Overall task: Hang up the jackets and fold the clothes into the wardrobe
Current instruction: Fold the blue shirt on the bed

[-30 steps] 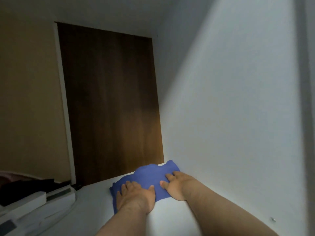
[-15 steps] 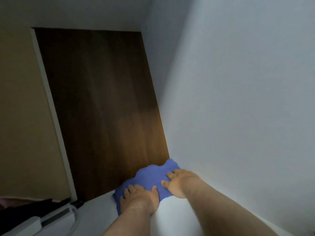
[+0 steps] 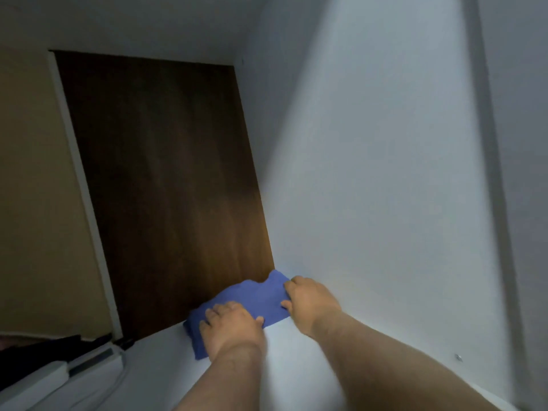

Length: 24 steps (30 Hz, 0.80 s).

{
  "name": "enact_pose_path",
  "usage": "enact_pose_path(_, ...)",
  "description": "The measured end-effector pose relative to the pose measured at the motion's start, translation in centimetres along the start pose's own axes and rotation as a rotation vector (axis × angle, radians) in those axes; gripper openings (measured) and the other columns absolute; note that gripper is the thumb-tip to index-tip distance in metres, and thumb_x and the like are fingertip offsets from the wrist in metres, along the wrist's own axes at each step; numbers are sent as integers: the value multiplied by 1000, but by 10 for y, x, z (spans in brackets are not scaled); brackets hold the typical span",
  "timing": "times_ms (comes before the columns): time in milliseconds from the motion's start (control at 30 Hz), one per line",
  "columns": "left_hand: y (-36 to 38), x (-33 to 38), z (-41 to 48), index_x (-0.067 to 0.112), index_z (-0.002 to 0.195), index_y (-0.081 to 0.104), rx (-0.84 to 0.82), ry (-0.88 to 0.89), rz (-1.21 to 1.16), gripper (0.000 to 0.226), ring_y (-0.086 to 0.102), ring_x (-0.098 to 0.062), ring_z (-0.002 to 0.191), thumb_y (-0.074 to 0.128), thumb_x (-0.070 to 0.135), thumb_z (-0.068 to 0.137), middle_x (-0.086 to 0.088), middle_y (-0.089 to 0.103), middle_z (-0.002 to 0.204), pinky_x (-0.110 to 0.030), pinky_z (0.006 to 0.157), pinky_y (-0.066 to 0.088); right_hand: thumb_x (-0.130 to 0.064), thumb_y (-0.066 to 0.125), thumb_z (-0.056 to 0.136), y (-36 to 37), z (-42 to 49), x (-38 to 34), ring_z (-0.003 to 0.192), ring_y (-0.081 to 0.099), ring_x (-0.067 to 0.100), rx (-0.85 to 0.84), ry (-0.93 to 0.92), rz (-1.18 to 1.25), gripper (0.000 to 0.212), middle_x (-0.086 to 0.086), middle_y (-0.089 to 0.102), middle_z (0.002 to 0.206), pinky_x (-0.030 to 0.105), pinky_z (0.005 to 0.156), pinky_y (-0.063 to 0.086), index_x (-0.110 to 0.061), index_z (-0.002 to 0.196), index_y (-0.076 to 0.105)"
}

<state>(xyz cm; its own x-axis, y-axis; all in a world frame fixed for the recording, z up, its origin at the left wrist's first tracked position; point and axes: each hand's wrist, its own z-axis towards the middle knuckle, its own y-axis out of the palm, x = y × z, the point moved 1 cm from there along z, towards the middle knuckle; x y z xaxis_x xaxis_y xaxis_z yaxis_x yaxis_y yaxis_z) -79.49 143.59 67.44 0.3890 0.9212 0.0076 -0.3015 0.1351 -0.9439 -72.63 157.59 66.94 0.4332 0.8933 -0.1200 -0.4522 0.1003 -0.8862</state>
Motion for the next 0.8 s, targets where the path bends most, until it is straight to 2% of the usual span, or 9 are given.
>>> enact_pose_path(67,-13,1,-11,12,144,36,-15,39,-16,65,31,-28,141,46,53,94,-11,37,151,-40,114,27,-33,47,100,-13,-19,7,116,50,32,-10,-32,-1,33,11,53,124,39,95,42,-12,125,51)
enact_pose_path(200,-37,14,-45,18,140,43,-44,125,-38,46,36,-26,137,43,27,96,-8,44,146,-36,111,32,-27,53,96,-42,-61,16,117,50,31,-41,-19,-27,33,9,53,124,38,94,43,-14,126,51)
enact_pose_path(300,-50,28,-76,24,134,50,-98,168,-158,38,43,-23,132,45,26,96,-2,51,140,-32,104,36,-27,55,94,-58,-93,13,125,49,29,-112,54,30,43,6,51,134,37,100,43,-19,136,47)
enact_pose_path(367,-54,33,-103,26,129,51,-121,168,-267,34,48,-19,127,45,29,95,2,54,136,-29,98,39,-28,58,94,-68,-114,10,132,46,25,-128,135,152,52,2,48,143,34,108,39,-23,143,44)
enact_pose_path(500,-52,29,-147,27,122,55,-153,231,-338,31,53,-18,121,46,26,92,4,57,130,-27,91,39,-26,63,91,-88,-162,10,130,49,15,-122,255,325,53,-3,51,143,23,106,35,-28,142,49)
enact_pose_path(700,-78,22,-212,25,120,54,-106,522,-310,26,56,-20,117,48,33,97,3,60,125,-27,83,38,-32,60,91,-109,-241,10,133,44,8,29,337,281,46,-17,50,143,24,104,34,-37,136,53)
enact_pose_path(800,-80,2,-251,27,96,51,-42,696,-424,7,58,-20,107,45,31,97,3,62,115,-28,75,36,-30,61,92,-115,-275,3,131,45,5,144,305,265,43,-18,53,140,19,106,34,-36,134,55)
